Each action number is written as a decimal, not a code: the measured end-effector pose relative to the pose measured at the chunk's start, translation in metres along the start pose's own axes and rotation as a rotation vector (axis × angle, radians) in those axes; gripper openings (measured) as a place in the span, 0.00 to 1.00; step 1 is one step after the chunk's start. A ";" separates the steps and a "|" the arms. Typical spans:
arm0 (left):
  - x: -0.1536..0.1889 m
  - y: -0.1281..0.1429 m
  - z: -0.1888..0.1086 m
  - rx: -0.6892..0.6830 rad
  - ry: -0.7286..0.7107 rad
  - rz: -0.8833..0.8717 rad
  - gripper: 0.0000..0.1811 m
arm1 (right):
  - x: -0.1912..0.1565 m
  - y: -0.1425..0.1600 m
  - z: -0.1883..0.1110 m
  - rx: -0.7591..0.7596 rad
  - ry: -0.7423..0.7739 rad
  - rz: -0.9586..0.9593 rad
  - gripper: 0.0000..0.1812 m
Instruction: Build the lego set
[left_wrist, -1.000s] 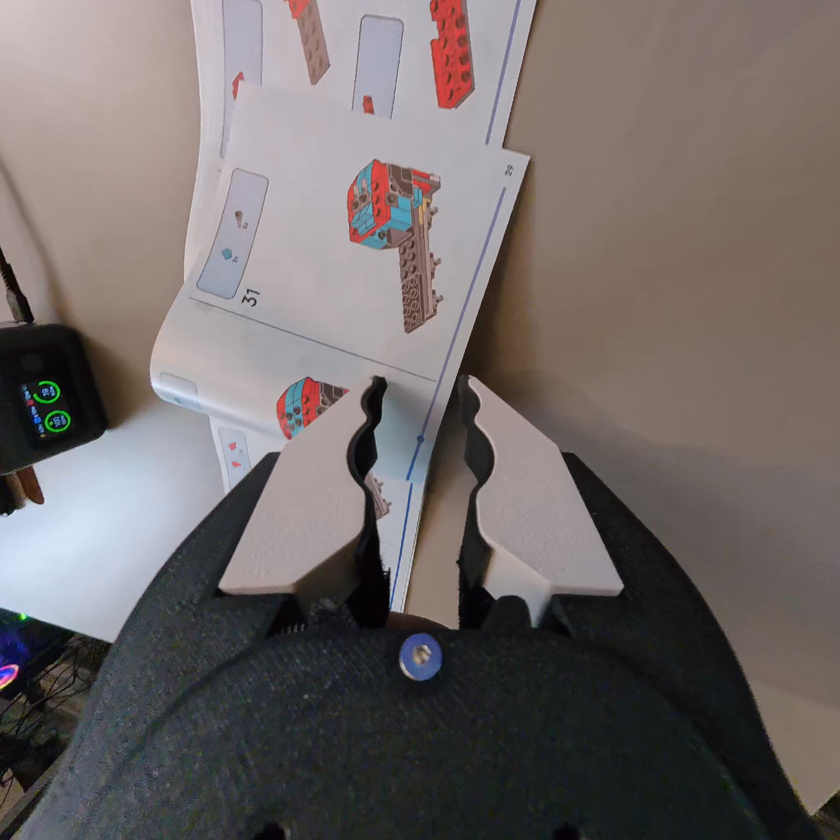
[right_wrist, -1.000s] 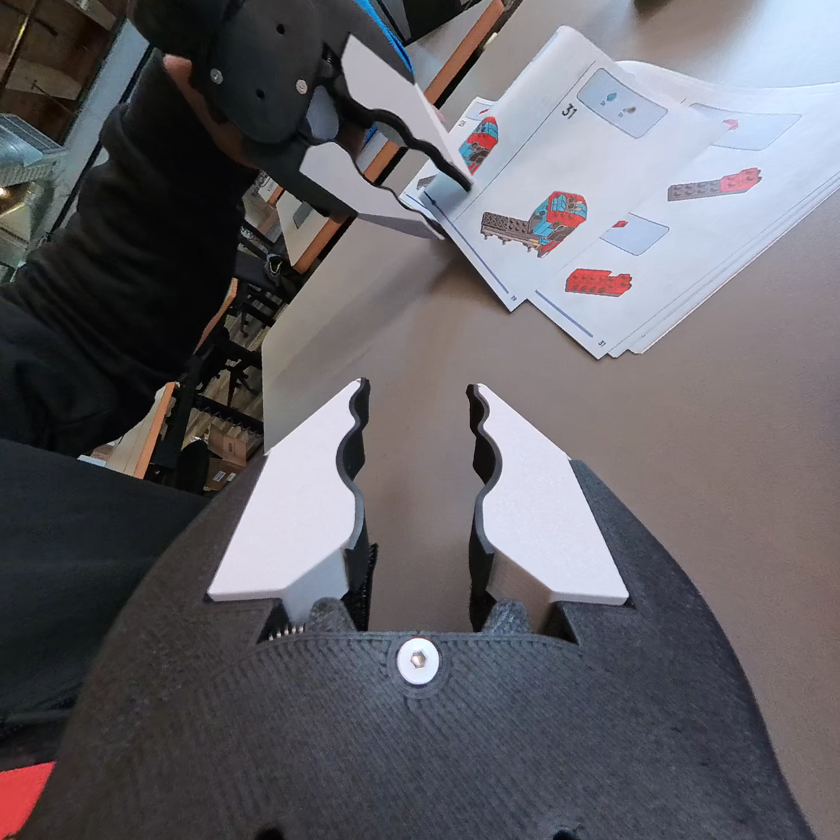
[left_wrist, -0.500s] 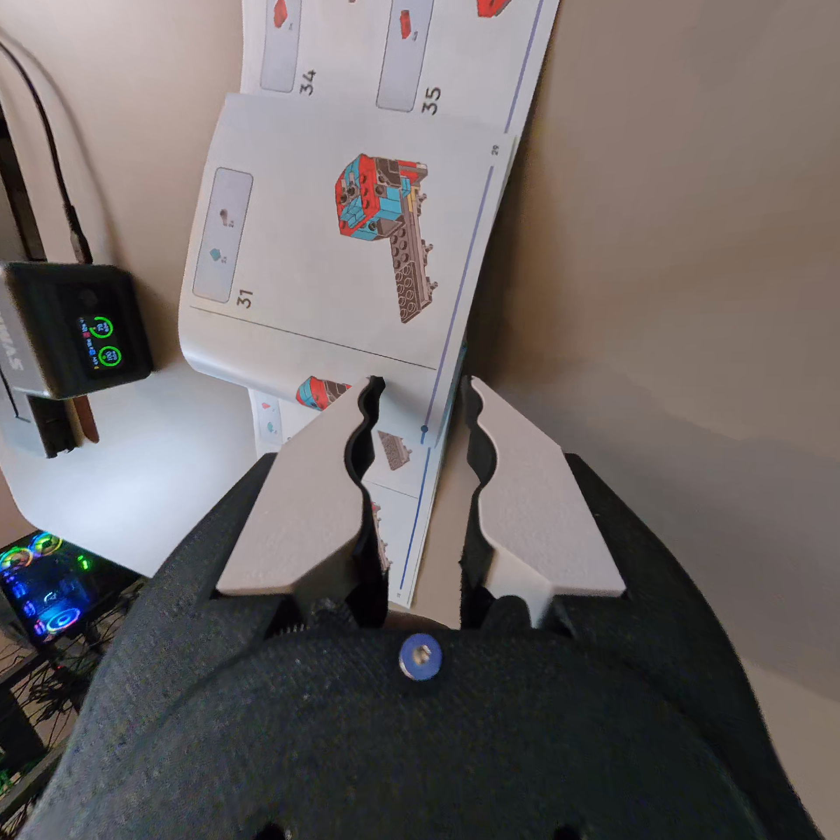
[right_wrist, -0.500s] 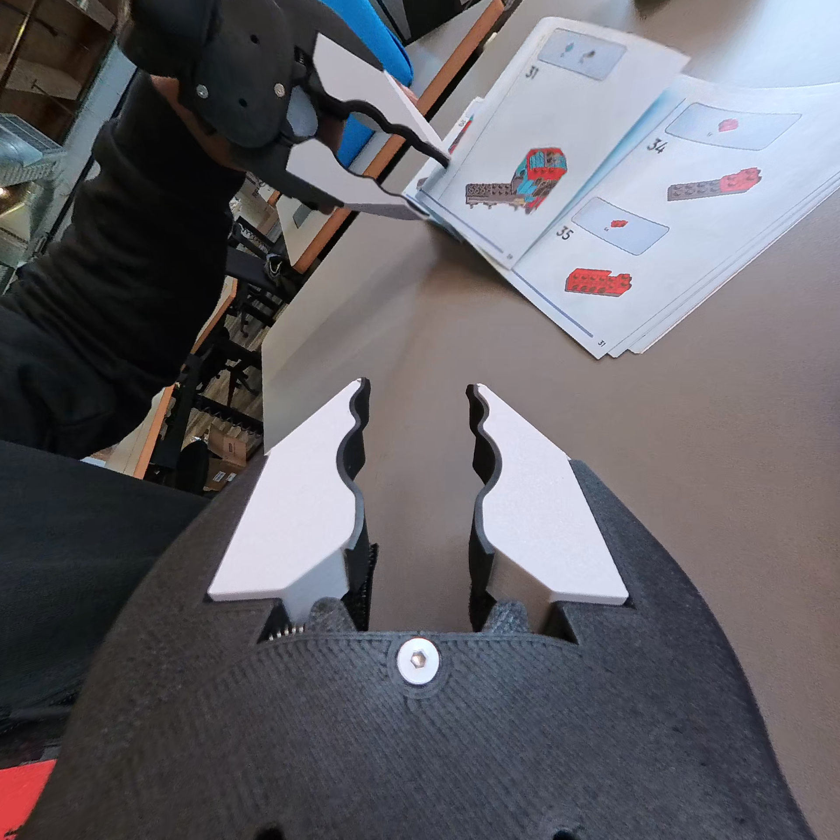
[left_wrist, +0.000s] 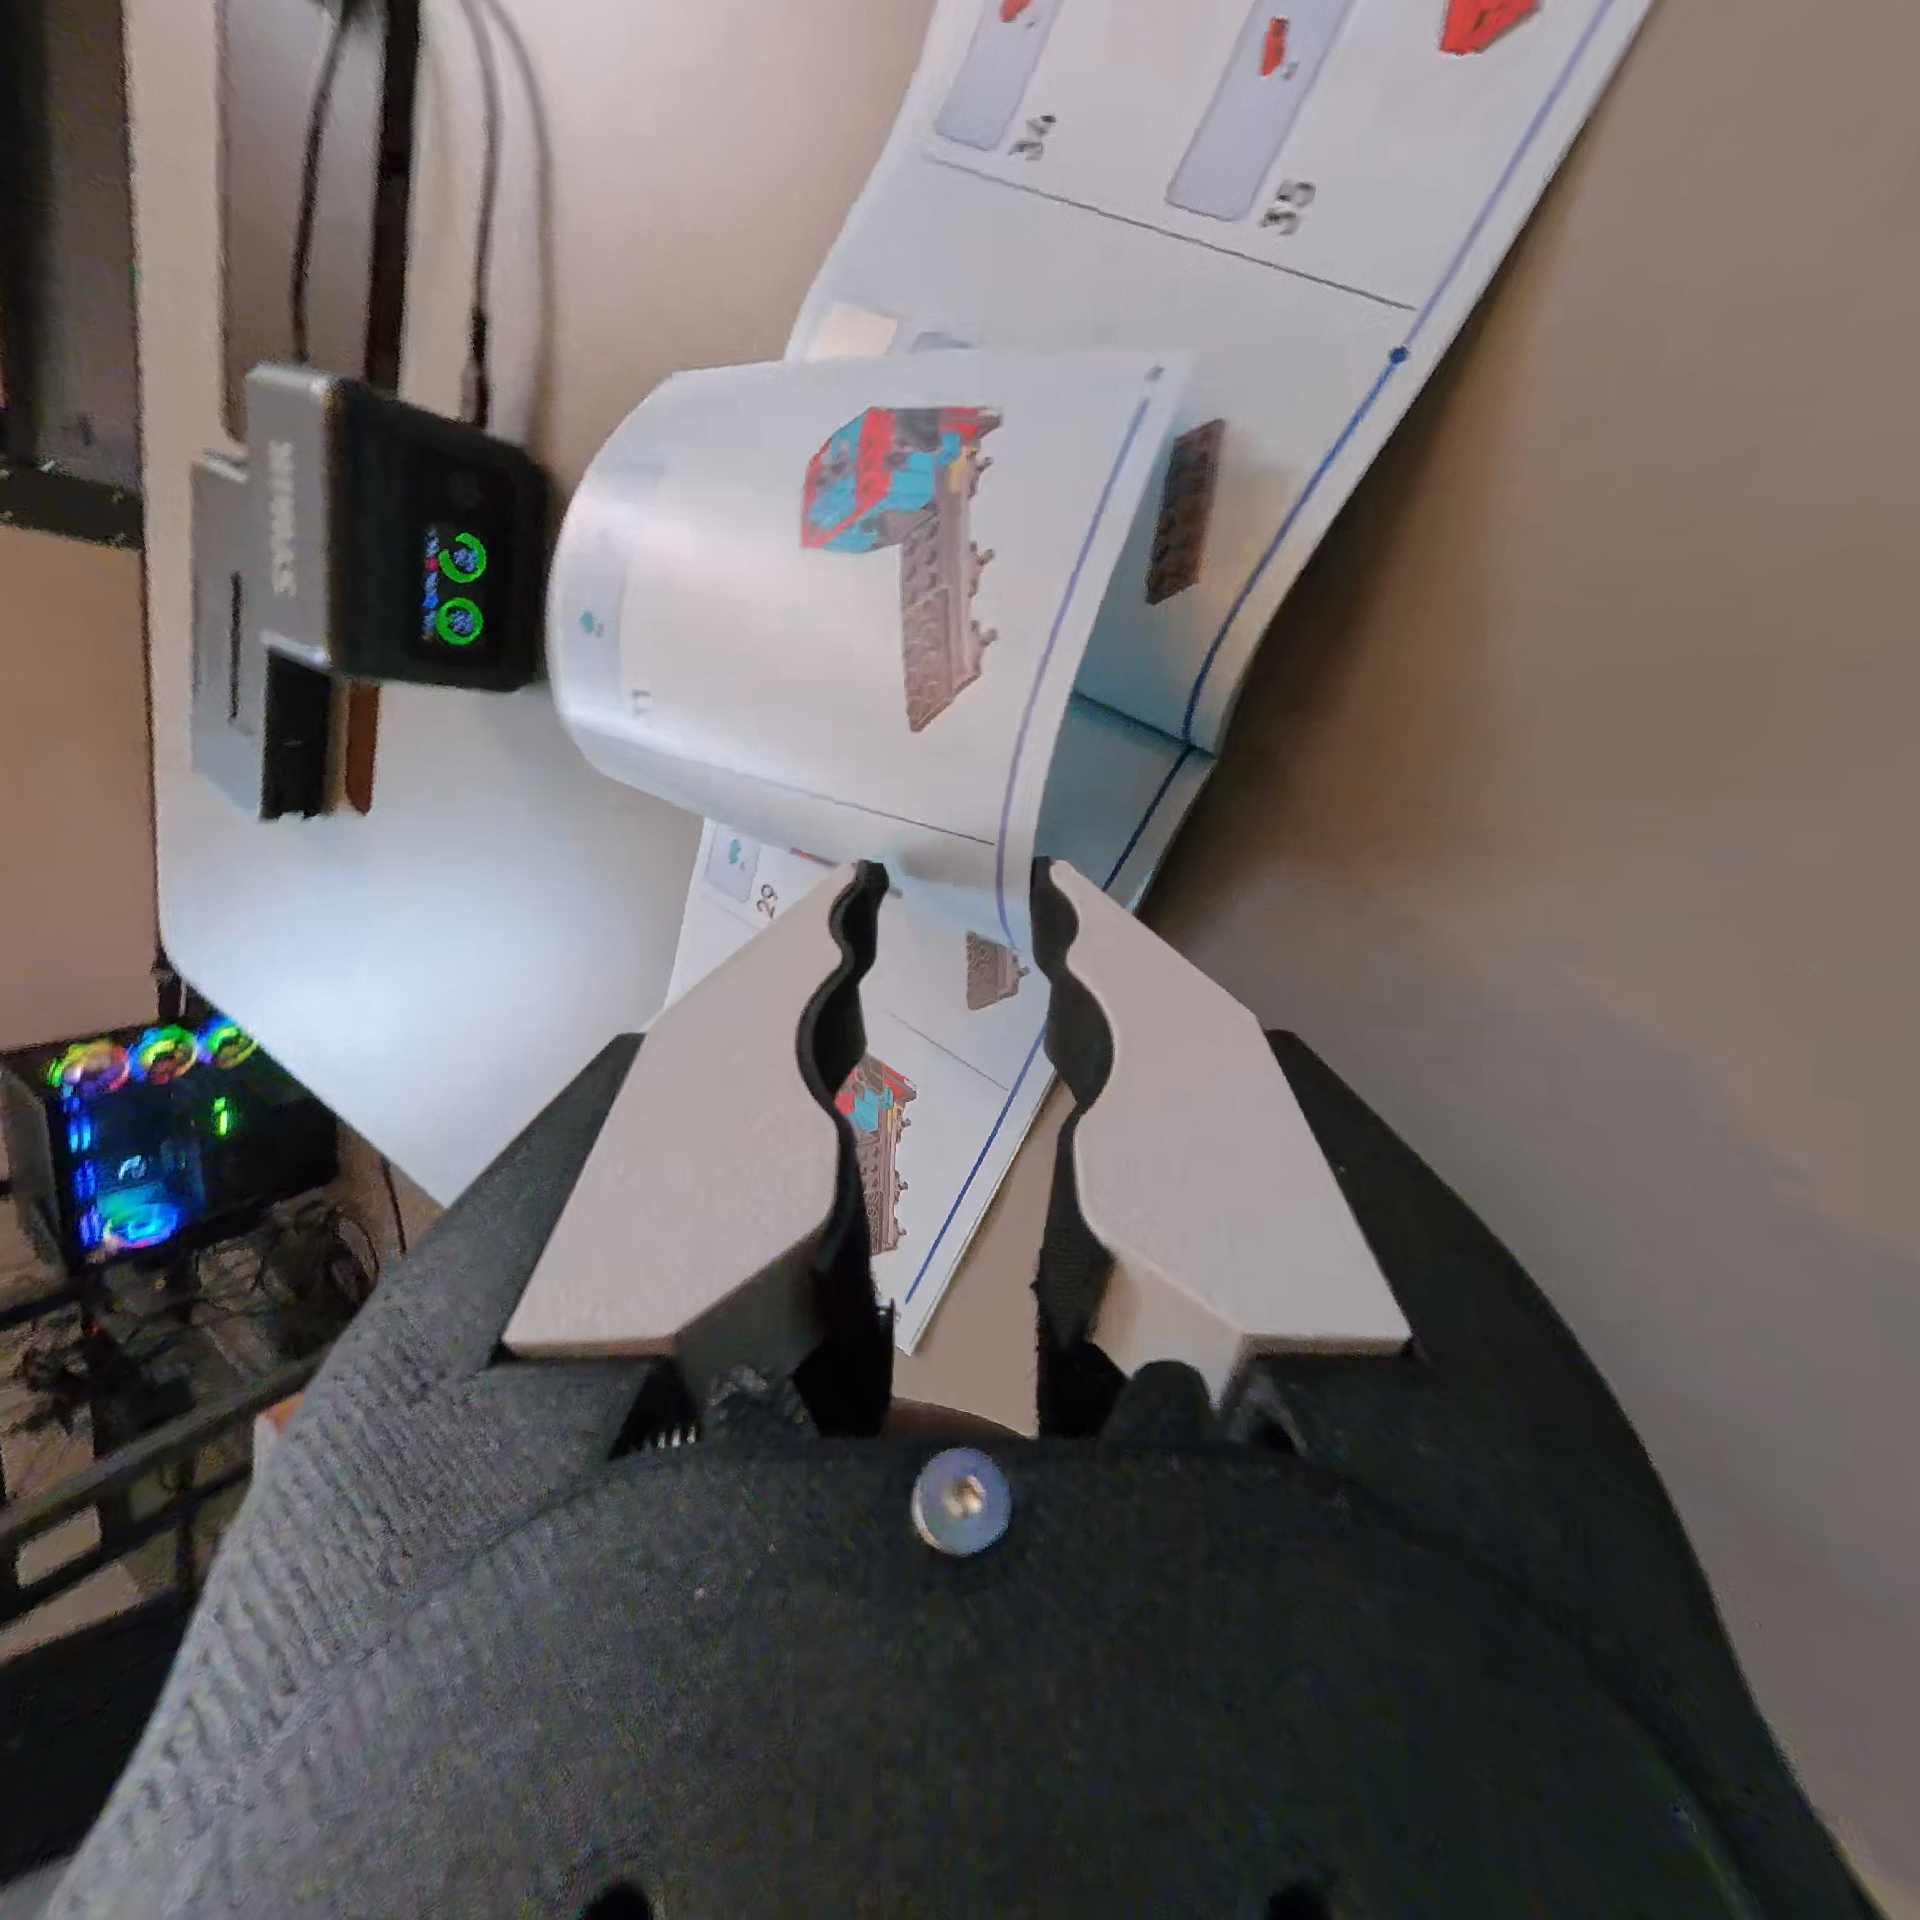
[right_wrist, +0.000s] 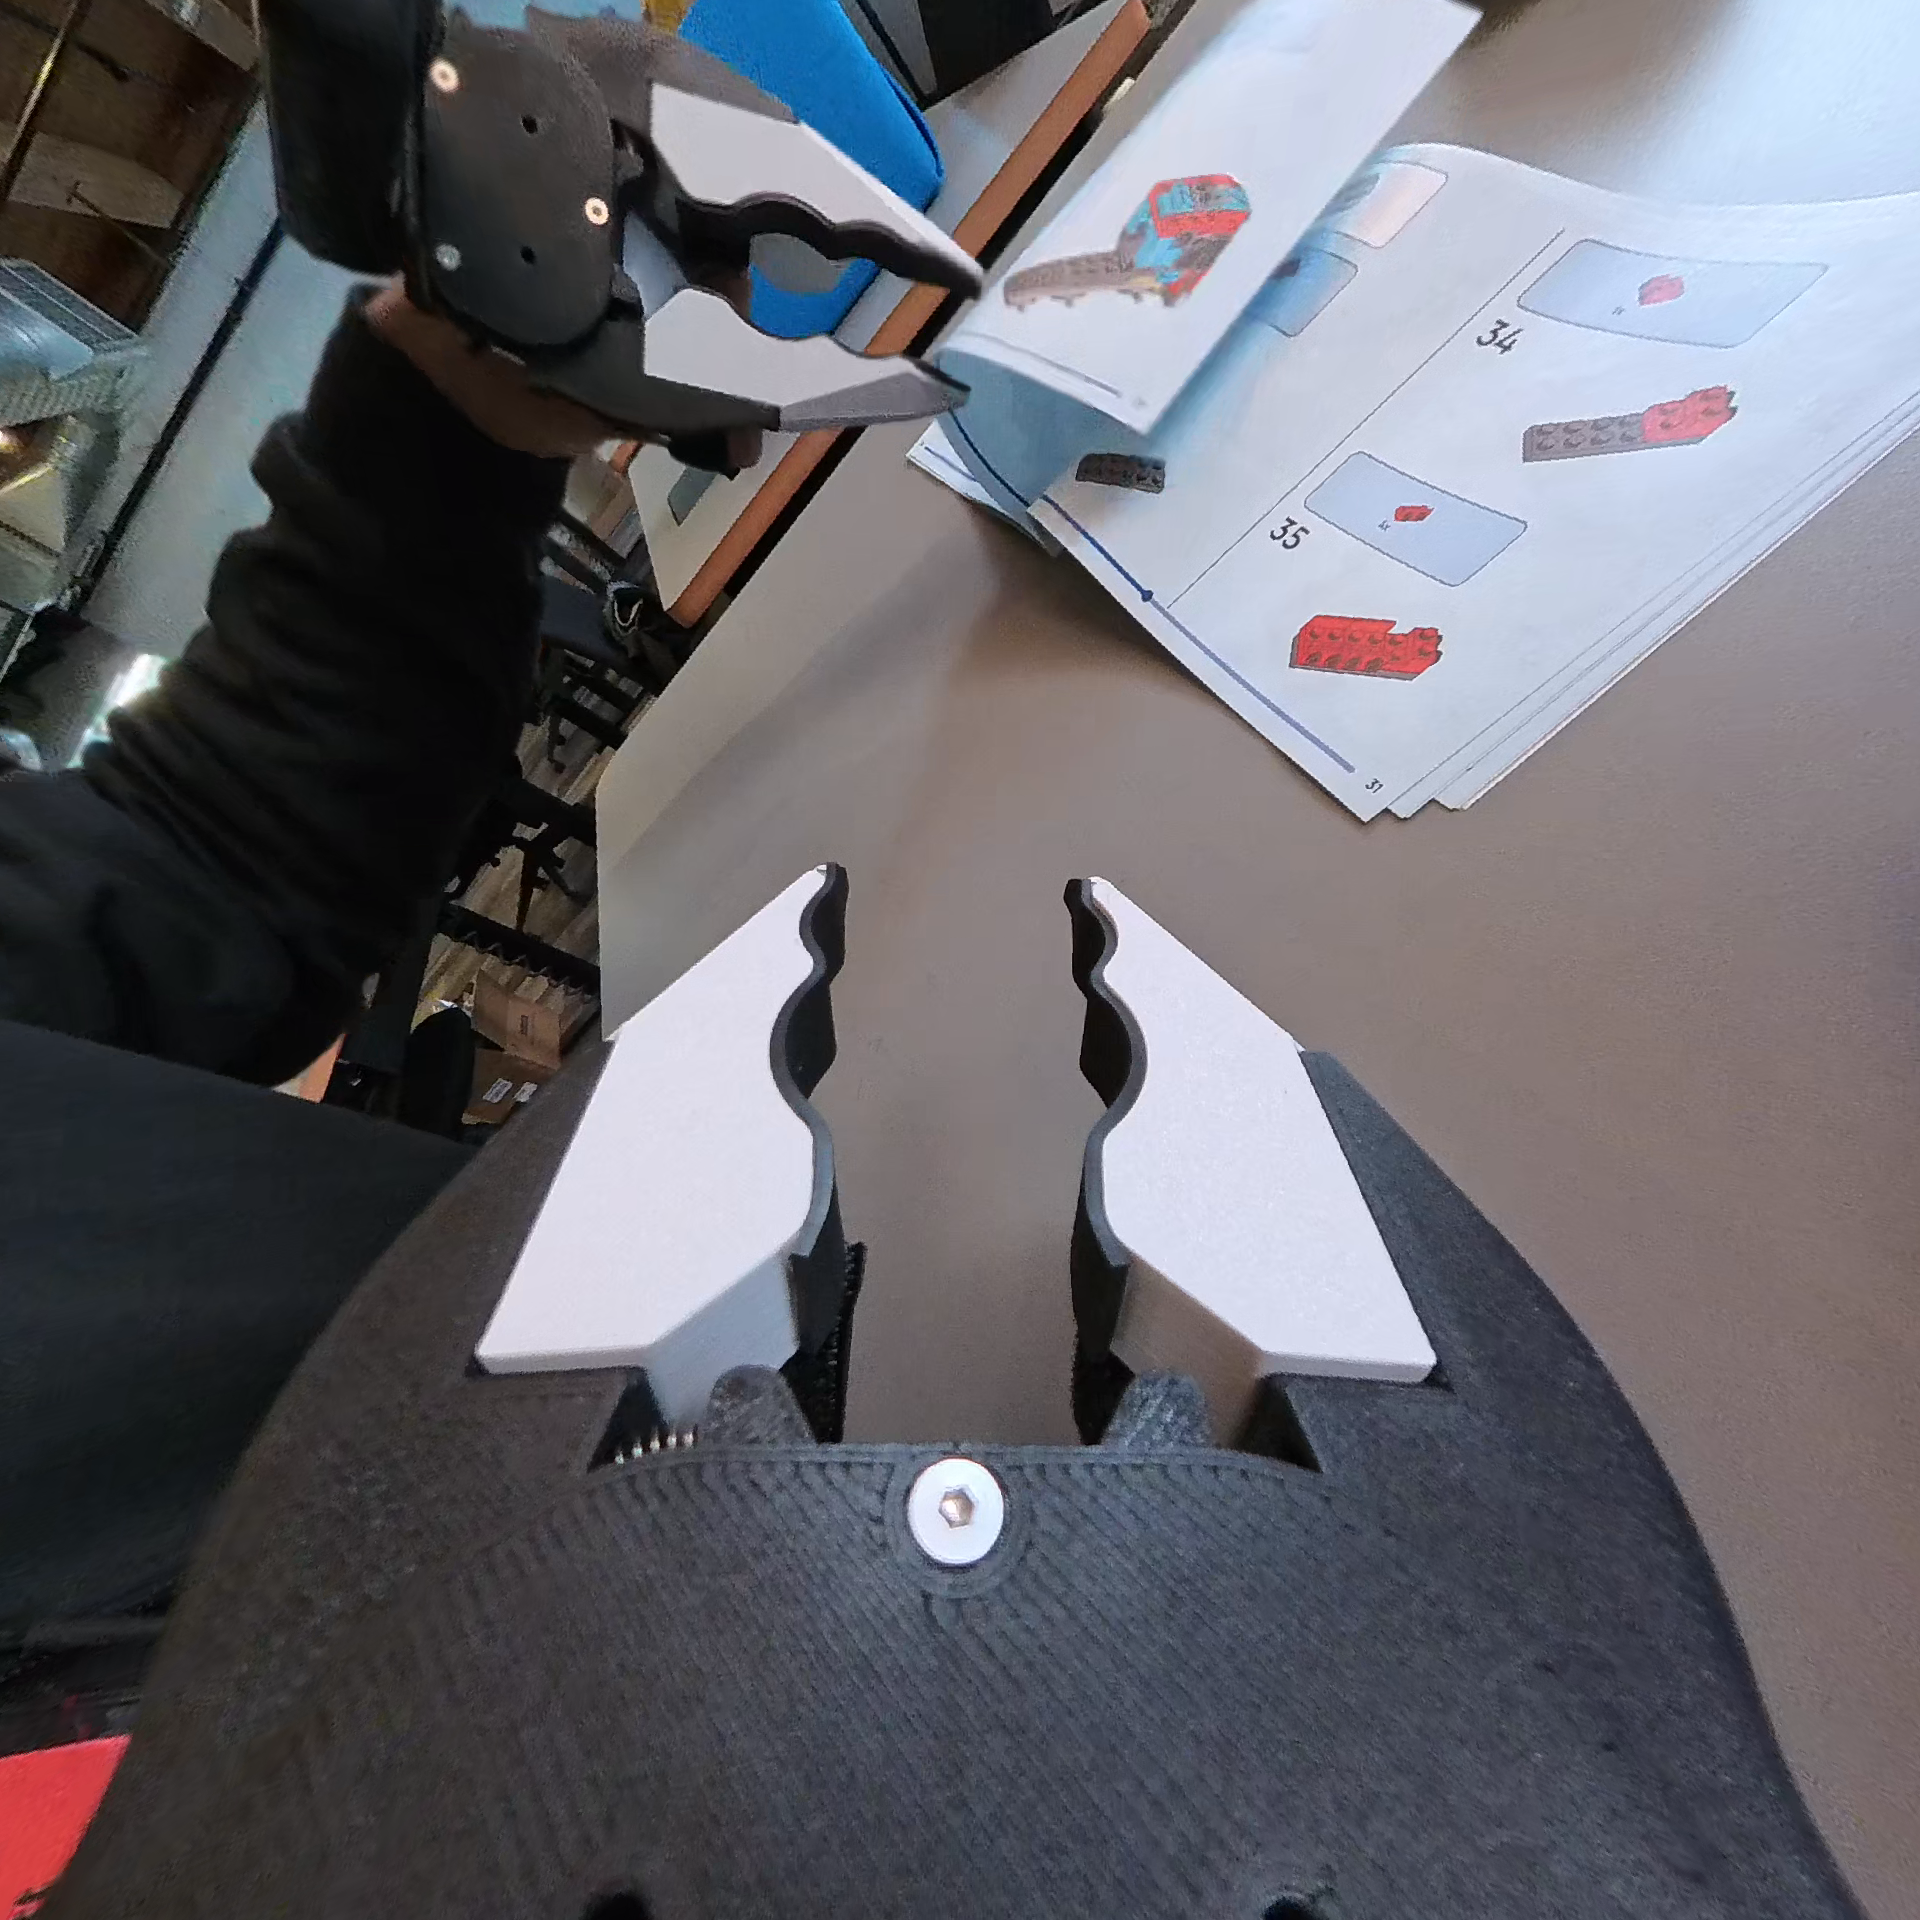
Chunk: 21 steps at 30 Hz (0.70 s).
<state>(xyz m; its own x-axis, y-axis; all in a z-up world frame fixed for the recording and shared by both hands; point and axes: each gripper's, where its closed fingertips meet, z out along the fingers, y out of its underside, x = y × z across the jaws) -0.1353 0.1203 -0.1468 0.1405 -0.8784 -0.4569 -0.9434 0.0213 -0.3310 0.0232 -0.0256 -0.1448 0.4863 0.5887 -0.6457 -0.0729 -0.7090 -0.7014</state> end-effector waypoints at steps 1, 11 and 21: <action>-0.003 0.001 -0.001 0.011 -0.036 -0.034 0.17 | 0.000 0.000 0.000 0.000 0.000 0.000 0.24; -0.018 0.024 -0.004 0.171 -0.289 -0.560 0.20 | 0.000 0.000 0.000 -0.001 0.001 0.000 0.24; -0.029 0.035 -0.008 0.390 -0.297 -0.945 0.17 | 0.000 0.000 0.000 0.001 0.002 0.001 0.24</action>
<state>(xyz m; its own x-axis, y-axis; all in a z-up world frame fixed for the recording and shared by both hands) -0.1752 0.1427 -0.1388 0.8830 -0.4675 -0.0419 -0.2588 -0.4105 -0.8744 0.0233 -0.0253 -0.1451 0.4884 0.5870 -0.6457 -0.0740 -0.7094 -0.7009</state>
